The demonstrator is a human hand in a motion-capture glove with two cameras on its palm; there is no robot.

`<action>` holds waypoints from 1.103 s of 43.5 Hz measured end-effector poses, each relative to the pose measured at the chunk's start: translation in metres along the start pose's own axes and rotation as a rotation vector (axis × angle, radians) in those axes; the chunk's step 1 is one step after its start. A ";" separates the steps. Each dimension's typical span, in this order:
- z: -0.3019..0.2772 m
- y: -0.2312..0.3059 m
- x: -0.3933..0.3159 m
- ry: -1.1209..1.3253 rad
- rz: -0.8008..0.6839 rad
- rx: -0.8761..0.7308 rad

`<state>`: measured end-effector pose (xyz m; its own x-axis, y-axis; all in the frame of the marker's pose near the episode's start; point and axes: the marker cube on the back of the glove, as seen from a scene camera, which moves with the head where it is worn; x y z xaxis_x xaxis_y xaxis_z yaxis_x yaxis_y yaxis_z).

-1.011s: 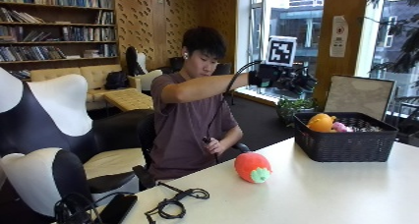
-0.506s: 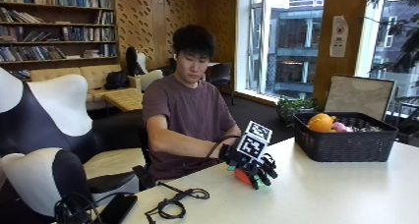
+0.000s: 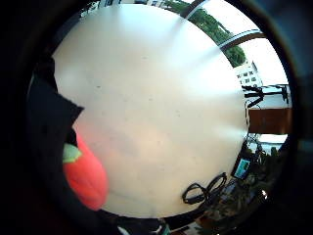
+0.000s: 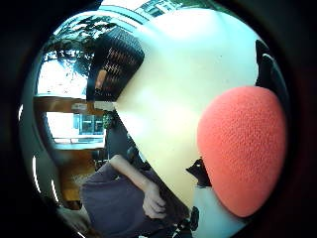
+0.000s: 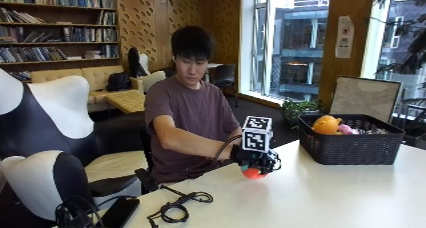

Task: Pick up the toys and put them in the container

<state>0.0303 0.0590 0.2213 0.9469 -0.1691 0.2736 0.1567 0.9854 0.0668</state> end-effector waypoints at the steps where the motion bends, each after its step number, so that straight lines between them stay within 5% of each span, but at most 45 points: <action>1: -0.007 -0.002 0.000 -0.009 0.000 0.007; 26: -0.235 -0.074 -0.092 0.277 -0.111 0.167; 41: -0.225 -0.196 -0.257 0.174 -0.060 0.229; 45: -0.209 -0.235 -0.279 0.320 0.125 0.233; 48: -0.197 -0.254 -0.312 0.229 0.027 0.217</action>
<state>-0.2492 -0.1341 -0.0697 0.9924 -0.1092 0.0564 0.0899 0.9579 0.2726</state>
